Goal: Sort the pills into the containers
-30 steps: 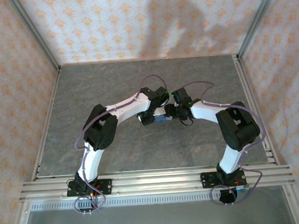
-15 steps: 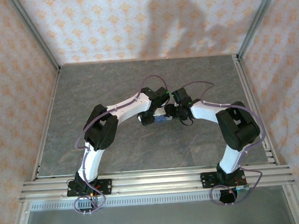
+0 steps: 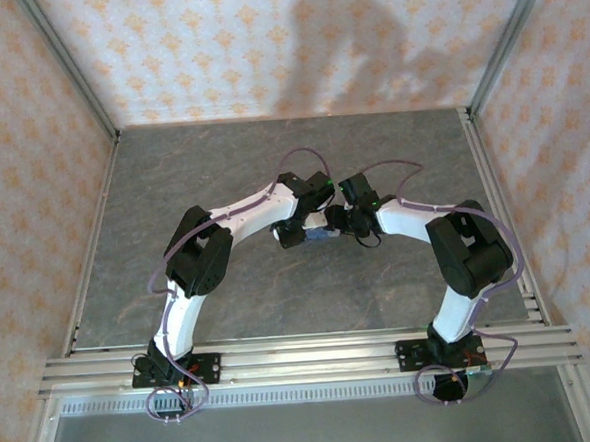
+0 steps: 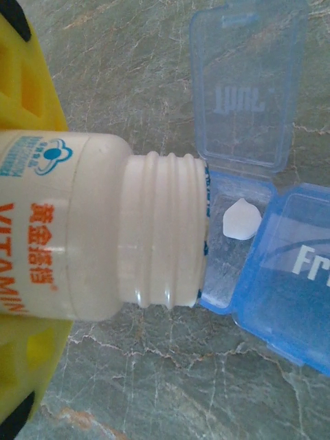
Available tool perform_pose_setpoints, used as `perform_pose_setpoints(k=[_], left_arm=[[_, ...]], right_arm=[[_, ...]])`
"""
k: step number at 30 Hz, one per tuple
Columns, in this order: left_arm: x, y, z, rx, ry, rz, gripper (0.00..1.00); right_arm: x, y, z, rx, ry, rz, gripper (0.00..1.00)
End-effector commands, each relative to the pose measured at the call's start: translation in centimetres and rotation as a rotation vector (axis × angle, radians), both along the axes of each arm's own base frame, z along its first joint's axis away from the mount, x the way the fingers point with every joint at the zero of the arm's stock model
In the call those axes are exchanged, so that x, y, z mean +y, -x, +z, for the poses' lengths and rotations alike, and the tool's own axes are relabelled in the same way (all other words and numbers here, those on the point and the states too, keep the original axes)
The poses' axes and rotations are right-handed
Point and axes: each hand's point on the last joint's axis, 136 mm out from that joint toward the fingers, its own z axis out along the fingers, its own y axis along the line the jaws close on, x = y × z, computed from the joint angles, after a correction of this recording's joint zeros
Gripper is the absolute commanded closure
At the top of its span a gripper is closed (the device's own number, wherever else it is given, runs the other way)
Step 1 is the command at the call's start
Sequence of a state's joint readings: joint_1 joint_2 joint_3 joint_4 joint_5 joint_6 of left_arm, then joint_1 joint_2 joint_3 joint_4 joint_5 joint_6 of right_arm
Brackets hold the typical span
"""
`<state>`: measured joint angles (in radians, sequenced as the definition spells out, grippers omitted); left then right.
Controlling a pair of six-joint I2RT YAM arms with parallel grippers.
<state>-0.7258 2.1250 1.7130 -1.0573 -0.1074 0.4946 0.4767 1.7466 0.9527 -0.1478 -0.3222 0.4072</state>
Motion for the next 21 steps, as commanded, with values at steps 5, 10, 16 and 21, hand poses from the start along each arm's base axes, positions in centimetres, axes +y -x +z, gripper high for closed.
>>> perform_pose_setpoints(k=[5,10,16,21], left_arm=[[-1.5,-0.2,1.6,-0.039,0.087,-0.002,1.00],[-1.4,0.0,1.5,-0.024,0.079,-0.006,1.00],[-1.1,0.1,0.6,-0.008,0.048,-0.010,1.00],[-0.8,0.1,0.0,-0.005,0.027,-0.011,1.00]], right_arm=[[-0.4,1.9,-3.0,0.093,0.031,0.000,0.34],[-0.5,1.9,-3.0,0.095,0.032,0.001,0.34],[-0.5,2.0,-3.0,0.096,0.033,-0.002,0.34],[-0.5,1.9,-3.0,0.096,0.034,-0.003,0.34]])
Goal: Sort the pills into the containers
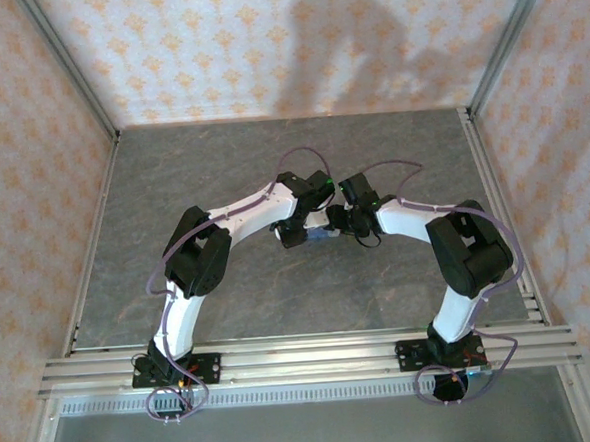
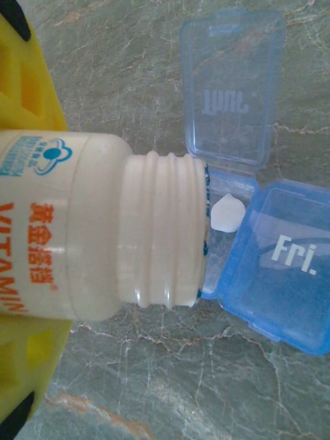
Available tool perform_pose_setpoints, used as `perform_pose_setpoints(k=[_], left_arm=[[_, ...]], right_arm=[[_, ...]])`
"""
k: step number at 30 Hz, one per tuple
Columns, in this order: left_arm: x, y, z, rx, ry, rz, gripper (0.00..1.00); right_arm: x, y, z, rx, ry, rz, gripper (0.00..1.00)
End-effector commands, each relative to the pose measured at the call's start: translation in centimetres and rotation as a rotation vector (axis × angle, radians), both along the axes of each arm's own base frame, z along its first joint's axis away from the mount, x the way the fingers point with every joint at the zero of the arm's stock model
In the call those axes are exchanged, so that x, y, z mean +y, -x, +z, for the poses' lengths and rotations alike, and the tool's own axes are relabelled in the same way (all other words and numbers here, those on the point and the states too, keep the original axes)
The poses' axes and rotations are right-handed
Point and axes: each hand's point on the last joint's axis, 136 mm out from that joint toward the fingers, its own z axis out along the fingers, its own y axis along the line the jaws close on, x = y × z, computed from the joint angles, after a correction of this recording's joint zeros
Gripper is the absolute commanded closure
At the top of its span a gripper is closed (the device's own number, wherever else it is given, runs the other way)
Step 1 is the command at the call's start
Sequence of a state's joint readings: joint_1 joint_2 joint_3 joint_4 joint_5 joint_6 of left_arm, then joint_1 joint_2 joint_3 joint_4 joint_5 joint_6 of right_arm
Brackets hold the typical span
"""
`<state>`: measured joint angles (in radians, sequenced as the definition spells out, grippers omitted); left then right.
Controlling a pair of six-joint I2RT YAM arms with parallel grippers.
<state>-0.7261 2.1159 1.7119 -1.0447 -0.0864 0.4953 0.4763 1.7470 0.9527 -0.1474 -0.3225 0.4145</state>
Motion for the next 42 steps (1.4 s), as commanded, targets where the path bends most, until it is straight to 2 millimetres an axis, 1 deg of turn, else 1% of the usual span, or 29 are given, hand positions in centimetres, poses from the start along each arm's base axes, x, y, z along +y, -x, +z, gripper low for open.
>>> perform_pose_setpoints(k=[1,6,11,14,21,25,32,36,39,42], left_arm=[[-0.2,0.1,-0.4,-0.001,-0.009,-0.008,1.00],[0.0,0.2,-1.0,0.011,-0.026,-0.010,1.00],[-0.4,0.0,-0.4,0.008,0.028,0.015,1.00],[-0.5,-0.3,0.4,0.001,0.066,0.032,1.00],[-0.5,-0.7,1.9,-0.023,0.107,0.043,1.00],[-0.4,-0.8,2.4,-0.034,0.115,0.046,1.00],[-0.2,-0.9,3.0,-0.043,0.120,0.048,1.00],[-0.2,-0.9,3.0,-0.042,0.117,0.044,1.00],[-0.1,-0.9,2.8,-0.037,0.105,0.043,1.00],[0.1,-0.8,2.5,-0.026,0.090,0.038,1.00]], right_arm=[[-0.5,2.0,-3.0,0.093,0.037,0.003,0.34],[-0.5,2.0,-3.0,0.095,0.038,0.004,0.34],[-0.7,2.0,-2.6,0.089,0.046,0.005,0.34],[-0.6,1.7,-1.7,0.073,0.046,0.007,0.34],[0.0,0.2,1.8,0.008,0.022,0.008,0.33],[-0.1,-0.3,3.0,-0.016,0.035,0.005,0.33],[-1.6,-1.2,3.9,-0.031,0.017,-0.046,0.33],[-2.8,-1.6,4.3,-0.036,0.023,-0.074,0.33],[-4.2,-1.7,4.1,-0.017,0.040,-0.103,0.33],[-5.0,-1.7,4.1,-0.010,0.034,-0.112,0.33]])
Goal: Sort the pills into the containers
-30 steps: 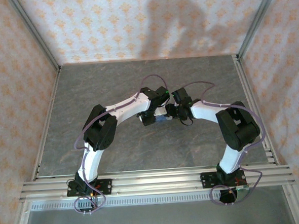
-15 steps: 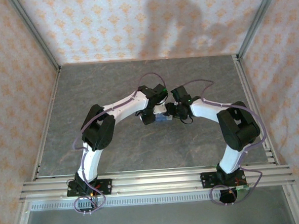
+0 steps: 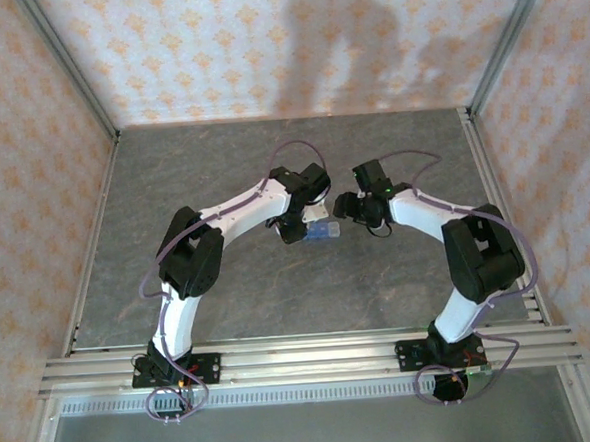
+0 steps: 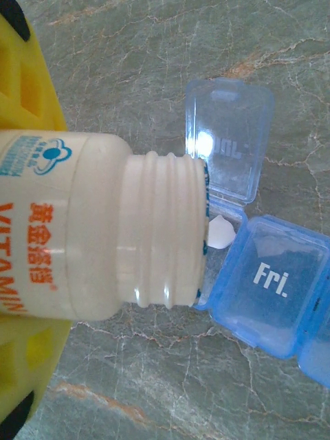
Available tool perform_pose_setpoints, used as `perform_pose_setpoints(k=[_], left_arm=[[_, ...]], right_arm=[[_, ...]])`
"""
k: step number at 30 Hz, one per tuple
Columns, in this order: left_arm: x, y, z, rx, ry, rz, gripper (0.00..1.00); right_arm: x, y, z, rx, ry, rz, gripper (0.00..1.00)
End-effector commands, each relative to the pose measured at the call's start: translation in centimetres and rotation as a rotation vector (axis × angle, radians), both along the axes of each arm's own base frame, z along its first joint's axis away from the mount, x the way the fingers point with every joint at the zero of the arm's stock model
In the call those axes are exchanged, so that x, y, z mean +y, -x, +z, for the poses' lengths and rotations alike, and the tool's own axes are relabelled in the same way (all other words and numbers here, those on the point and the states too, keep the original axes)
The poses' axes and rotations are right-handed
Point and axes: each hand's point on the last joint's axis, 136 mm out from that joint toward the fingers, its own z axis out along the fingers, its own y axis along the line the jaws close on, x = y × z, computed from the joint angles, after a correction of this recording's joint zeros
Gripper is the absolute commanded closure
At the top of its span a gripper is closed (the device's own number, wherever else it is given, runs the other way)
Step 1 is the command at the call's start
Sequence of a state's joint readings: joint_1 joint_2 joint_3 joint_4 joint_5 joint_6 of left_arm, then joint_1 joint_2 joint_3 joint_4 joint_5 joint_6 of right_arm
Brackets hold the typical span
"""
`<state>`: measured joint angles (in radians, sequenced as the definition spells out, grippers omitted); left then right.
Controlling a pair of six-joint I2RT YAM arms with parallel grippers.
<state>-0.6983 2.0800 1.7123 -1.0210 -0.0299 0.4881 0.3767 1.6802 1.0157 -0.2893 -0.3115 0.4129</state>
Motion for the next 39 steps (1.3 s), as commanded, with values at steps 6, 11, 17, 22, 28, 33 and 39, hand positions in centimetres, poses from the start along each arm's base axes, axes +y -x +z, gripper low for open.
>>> perform_pose_setpoints(k=[6,11,17,22,28,33,39], left_arm=[[0.7,0.0,0.4,0.002,-0.042,-0.009,1.00],[0.8,0.0,-0.2,0.008,-0.082,-0.025,1.00],[0.9,0.0,-0.7,0.014,-0.105,-0.035,1.00],[1.0,0.0,-0.8,0.013,-0.119,-0.041,1.00],[0.8,-0.1,-0.7,0.011,-0.120,-0.044,1.00],[0.9,-0.2,-0.7,0.011,-0.121,-0.044,1.00],[0.8,-0.2,-0.7,0.011,-0.118,-0.042,1.00]], right_arm=[[-0.3,0.6,1.2,0.002,-0.020,0.048,0.33],[1.0,1.4,1.1,0.033,-0.075,0.125,0.33],[1.1,1.9,-0.1,0.069,-0.069,0.149,0.33],[1.0,2.2,-1.1,0.092,-0.067,0.147,0.33],[1.0,2.5,-2.3,0.120,-0.060,0.143,0.33],[1.1,2.7,-3.1,0.138,-0.056,0.145,0.33],[1.1,2.9,-3.9,0.156,-0.045,0.147,0.34]])
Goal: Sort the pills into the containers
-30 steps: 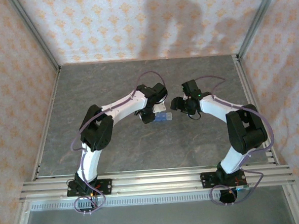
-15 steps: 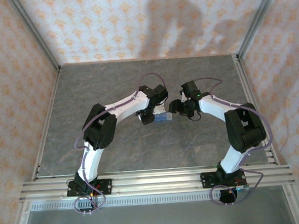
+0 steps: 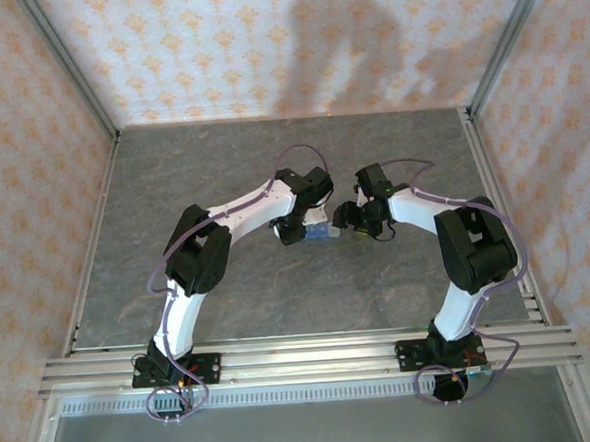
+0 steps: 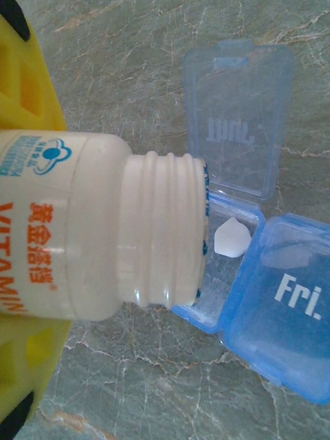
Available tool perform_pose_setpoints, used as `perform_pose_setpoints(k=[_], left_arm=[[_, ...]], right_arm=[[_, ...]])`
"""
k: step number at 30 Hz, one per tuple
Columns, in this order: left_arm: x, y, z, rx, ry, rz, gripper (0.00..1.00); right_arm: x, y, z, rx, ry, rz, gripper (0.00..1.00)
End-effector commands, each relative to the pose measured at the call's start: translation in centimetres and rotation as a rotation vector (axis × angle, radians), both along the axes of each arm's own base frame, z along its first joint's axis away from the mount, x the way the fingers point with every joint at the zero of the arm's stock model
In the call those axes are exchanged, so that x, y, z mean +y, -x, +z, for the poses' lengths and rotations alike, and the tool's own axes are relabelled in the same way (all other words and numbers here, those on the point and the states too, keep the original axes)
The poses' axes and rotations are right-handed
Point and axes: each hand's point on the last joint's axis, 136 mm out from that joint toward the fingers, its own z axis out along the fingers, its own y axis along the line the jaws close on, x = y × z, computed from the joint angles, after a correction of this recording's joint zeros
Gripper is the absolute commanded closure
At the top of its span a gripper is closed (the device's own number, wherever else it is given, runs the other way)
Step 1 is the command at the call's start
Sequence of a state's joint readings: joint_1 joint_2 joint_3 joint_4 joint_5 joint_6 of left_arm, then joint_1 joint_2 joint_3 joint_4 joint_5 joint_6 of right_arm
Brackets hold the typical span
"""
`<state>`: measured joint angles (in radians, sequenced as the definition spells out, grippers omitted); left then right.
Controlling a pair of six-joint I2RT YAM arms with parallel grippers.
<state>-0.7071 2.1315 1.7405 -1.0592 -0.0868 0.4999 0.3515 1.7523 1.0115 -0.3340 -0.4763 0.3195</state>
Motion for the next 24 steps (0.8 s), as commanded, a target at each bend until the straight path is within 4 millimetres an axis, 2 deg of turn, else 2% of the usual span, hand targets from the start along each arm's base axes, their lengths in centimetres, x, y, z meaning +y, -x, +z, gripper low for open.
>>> perform_pose_setpoints(k=[1,24], left_arm=[[0.07,-0.06,0.44,0.000,-0.032,-0.028,1.00],[0.00,-0.03,-0.17,0.000,-0.112,-0.079,1.00]], right_arm=[[0.06,0.57,-1.10,0.022,0.019,0.019,0.34],[-0.10,0.59,-1.09,0.020,0.029,0.016,0.34]])
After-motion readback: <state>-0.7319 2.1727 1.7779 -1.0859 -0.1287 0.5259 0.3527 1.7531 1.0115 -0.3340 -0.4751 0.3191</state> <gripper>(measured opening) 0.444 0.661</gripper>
